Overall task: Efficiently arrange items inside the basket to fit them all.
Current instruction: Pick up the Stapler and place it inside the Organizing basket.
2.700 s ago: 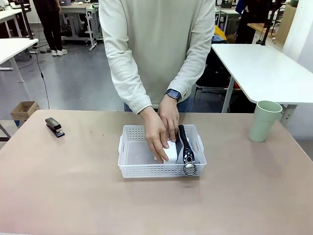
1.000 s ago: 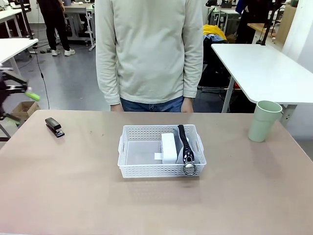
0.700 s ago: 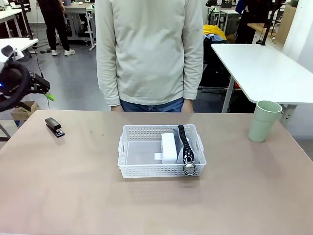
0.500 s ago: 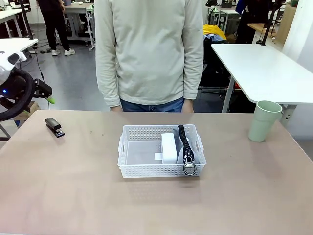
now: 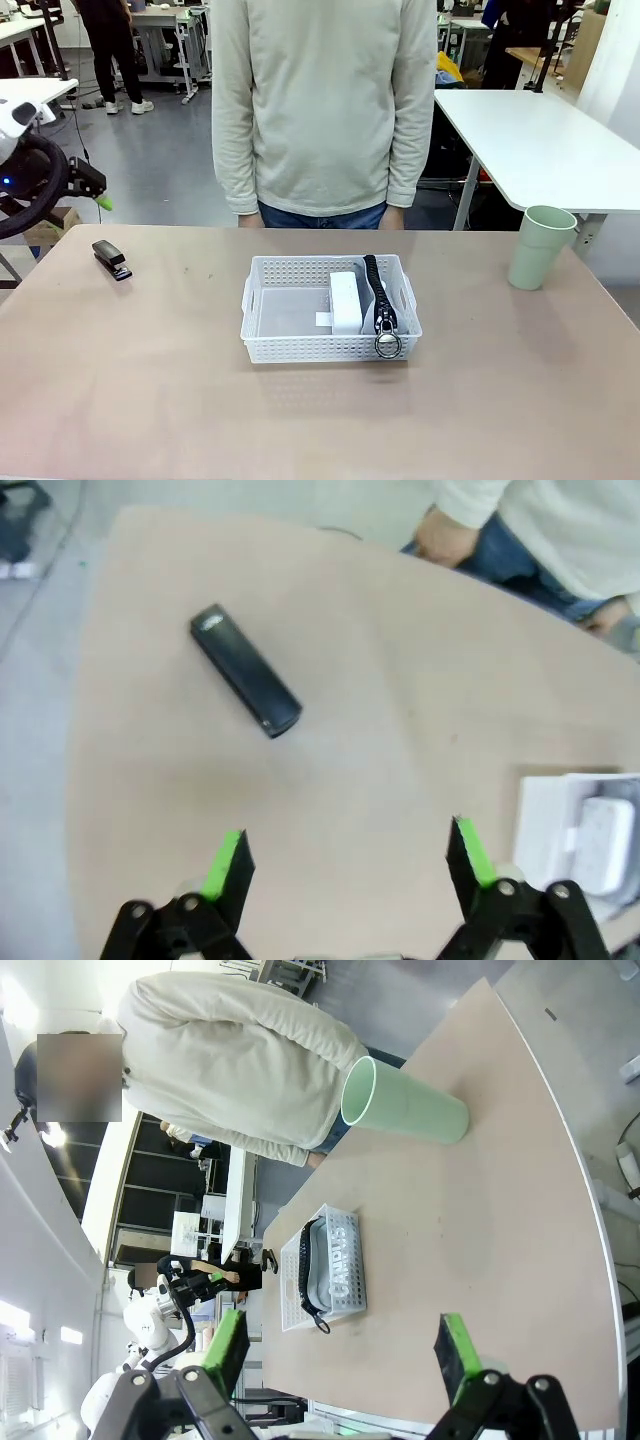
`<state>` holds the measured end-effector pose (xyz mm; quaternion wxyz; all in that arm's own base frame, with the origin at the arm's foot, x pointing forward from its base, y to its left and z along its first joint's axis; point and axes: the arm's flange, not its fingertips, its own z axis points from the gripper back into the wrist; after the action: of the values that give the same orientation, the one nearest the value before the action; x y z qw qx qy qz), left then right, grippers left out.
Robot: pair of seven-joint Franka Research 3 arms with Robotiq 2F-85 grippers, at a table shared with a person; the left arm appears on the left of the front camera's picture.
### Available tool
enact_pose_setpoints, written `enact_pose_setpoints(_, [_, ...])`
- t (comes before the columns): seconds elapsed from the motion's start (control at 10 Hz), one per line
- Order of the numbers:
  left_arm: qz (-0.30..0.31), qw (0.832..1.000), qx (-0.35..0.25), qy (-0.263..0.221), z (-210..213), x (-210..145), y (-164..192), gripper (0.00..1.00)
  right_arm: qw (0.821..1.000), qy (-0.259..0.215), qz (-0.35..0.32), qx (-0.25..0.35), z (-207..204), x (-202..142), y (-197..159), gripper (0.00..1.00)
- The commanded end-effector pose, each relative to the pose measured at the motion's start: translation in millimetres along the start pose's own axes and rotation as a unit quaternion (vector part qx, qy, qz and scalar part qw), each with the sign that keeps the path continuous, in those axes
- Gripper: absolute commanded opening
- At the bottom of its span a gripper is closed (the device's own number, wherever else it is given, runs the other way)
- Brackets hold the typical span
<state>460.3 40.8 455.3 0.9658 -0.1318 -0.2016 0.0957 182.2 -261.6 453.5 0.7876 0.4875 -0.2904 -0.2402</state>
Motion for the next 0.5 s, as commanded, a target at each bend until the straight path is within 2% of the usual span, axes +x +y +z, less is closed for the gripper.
enact_pose_setpoints(0.0, [-0.050,0.988,0.105,0.103,-20.4,38.0,0.0,1.00,1.000,-0.005,0.012,0.011,-0.5,0.0,0.6,1.00])
enact_pose_setpoints(0.1, [-0.041,0.982,0.129,0.128,-33.2,50.1,1.1,1.00,1.000,-0.005,0.012,0.011,-0.5,0.0,0.6,1.00])
enact_pose_setpoints(0.2, [-0.042,0.980,0.141,0.132,-45.4,59.3,2.7,1.00,1.000,-0.005,0.012,0.011,-0.5,0.0,0.6,1.00])
enact_pose_setpoints(0.3, [-0.035,0.980,0.142,0.137,-57.6,69.1,5.1,1.00,1.000,-0.005,0.012,0.011,-0.5,0.0,0.6,1.00])
enact_pose_setpoints(0.4, [-0.024,0.976,0.137,0.166,-73.5,79.5,5.8,1.00,1.000,-0.005,0.012,0.011,-0.5,0.0,0.6,1.00])
